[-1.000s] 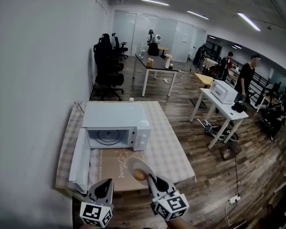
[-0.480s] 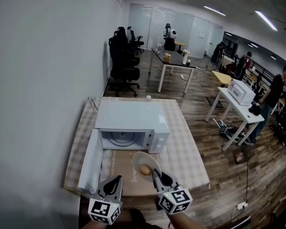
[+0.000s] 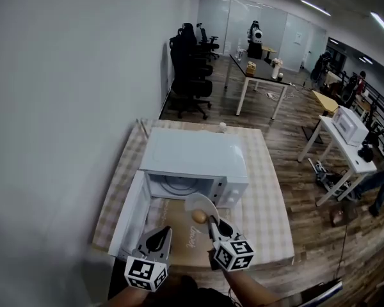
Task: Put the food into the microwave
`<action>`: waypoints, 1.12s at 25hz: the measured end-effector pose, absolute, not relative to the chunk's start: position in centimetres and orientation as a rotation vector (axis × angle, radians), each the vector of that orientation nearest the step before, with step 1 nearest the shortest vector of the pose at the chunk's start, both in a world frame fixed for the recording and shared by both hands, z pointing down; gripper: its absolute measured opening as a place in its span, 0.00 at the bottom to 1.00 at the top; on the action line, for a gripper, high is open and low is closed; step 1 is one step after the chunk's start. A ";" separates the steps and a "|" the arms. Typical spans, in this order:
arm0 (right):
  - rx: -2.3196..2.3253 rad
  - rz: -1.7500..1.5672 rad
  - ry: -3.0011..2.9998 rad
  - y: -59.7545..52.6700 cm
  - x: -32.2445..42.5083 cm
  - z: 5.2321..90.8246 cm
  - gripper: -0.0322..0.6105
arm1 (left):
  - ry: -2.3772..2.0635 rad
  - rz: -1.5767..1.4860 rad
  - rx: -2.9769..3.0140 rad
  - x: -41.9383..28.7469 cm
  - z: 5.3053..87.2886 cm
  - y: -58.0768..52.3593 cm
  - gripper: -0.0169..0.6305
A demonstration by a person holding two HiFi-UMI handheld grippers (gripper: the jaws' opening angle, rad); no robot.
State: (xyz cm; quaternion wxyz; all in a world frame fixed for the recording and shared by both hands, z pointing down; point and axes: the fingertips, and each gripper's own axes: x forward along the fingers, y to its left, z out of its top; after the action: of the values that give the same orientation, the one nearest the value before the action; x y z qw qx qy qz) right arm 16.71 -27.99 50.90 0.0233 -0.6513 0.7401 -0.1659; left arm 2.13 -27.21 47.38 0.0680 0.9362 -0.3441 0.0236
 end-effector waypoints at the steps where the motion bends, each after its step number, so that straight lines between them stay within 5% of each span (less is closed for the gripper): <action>1: -2.006 -0.548 2.293 -28.6 16.7 51.8 0.09 | -1.049 0.076 2.805 2.2 47.8 -27.7 0.04; 28: -1.741 -1.197 1.594 -41.4 20.0 66.6 0.09 | -1.187 0.226 2.621 5.0 53.2 -36.4 0.04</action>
State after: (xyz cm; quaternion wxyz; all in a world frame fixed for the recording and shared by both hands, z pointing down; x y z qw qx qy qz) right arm 20.02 -41.43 66.56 0.2449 -0.6379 0.5837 -0.4386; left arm 4.98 -36.35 53.21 0.1275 0.9007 -0.4081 0.0776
